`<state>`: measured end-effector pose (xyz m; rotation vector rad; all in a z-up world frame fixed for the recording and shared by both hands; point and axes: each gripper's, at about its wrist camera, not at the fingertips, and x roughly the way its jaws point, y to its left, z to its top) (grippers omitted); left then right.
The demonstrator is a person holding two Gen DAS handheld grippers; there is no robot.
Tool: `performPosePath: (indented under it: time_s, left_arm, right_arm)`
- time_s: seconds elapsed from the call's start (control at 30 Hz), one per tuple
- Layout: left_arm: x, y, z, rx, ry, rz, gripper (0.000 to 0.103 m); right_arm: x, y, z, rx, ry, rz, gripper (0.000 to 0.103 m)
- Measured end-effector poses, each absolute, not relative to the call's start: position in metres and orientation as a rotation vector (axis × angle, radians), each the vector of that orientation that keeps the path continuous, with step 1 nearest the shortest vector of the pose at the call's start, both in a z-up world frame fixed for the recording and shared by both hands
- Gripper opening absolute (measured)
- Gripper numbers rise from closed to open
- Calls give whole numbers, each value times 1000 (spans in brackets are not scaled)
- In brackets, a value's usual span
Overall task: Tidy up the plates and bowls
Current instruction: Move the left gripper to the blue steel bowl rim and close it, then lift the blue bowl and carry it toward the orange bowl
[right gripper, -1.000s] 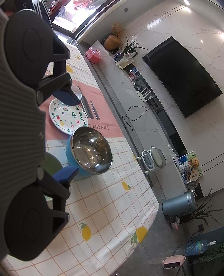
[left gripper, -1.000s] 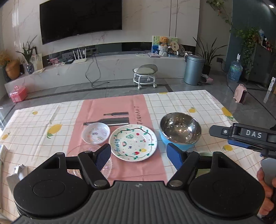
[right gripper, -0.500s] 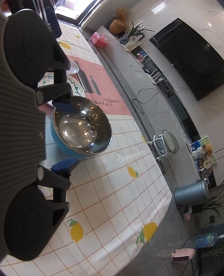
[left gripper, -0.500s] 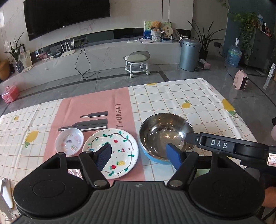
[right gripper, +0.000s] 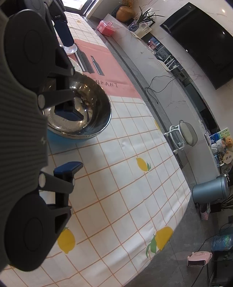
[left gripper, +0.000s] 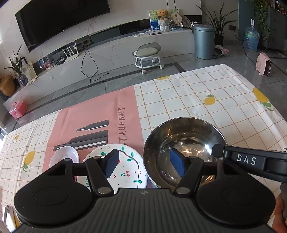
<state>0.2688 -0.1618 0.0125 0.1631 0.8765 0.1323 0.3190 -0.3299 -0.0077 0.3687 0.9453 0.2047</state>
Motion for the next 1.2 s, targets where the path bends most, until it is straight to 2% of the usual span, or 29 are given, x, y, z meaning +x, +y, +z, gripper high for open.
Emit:
performPosePath:
  time_s: [0.1, 0.2, 0.27, 0.4, 0.47, 0.6, 1.2]
  left_arm:
    - [273, -161, 3, 164, 904, 134, 72]
    - [276, -160, -5, 151, 918, 120, 64]
    - [277, -161, -10, 146, 931, 115, 55]
    - [279, -161, -16, 122, 950, 100, 39]
    - [280, -163, -17, 156, 950, 97, 28]
    - [279, -161, -18, 175, 949, 104, 12]
    - [279, -157, -3, 61, 1036, 121, 11]
  right_arm:
    - [325, -326, -18, 374, 986, 225, 39]
    - [327, -322, -24, 365, 1006, 224, 30]
    - [327, -320, -25, 360, 1014, 231, 25]
    - [328, -319, -26, 367, 1016, 237, 21]
    - [327, -319, -26, 373, 1015, 244, 19]
    - [326, -320, -26, 361, 1009, 244, 19]
    - [318, -327, -14, 392, 970, 224, 17]
